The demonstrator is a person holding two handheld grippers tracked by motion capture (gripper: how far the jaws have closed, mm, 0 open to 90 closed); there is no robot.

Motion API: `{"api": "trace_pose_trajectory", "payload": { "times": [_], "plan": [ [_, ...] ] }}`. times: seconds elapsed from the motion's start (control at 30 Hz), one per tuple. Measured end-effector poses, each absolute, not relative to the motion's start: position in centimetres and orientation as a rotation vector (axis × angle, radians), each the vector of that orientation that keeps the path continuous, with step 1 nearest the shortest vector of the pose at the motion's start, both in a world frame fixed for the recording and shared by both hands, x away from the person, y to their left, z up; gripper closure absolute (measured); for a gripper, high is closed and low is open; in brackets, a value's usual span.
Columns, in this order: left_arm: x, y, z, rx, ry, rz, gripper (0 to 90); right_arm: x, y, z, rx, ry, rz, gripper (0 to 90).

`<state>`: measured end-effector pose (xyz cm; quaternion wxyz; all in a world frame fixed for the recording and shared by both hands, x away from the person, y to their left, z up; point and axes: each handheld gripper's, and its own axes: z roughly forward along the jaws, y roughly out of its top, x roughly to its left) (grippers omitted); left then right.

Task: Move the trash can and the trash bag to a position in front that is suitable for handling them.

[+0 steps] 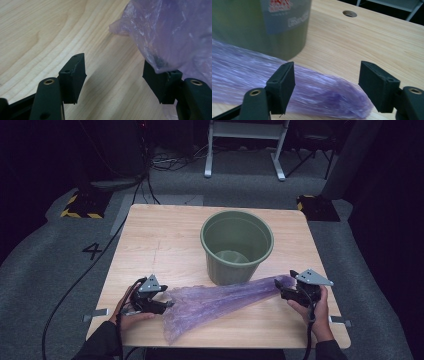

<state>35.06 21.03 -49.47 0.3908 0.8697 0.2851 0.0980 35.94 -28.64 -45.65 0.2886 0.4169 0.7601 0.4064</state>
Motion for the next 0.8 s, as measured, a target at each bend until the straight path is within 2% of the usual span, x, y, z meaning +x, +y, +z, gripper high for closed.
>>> {"api": "trace_pose_trajectory", "payload": {
  "times": [0.13,0.23,0.3,0.37,0.47,0.67,0.8],
  "plan": [
    [35.0,20.6,-49.8,2.222,0.713,0.230,34.3,35.7,-27.7,-46.6,1.154,2.093,1.091,39.8],
    [35.0,20.4,-50.1,2.229,0.711,0.232,34.2,36.2,-27.2,-47.6,1.219,2.121,1.058,40.8],
    [35.0,20.3,-50.1,2.227,0.711,0.232,34.1,36.9,-27.2,-48.2,1.288,2.114,1.056,38.5],
    [34.9,20.2,-50.2,2.227,0.705,0.251,34.2,37.6,-27.3,-48.5,1.348,2.095,1.049,31.9],
    [34.9,19.8,-50.2,2.242,0.694,0.293,34.3,38.5,-27.5,-48.9,1.415,2.066,1.074,29.2],
    [35.4,19.1,-50.3,2.241,0.678,0.289,33.9,40.2,-27.5,-49.2,1.459,2.013,1.020,25.8],
    [36.1,18.8,-50.3,2.239,0.659,0.282,33.9,40.9,-27.6,-49.6,1.451,2.025,0.994,28.0]
  ]
}}
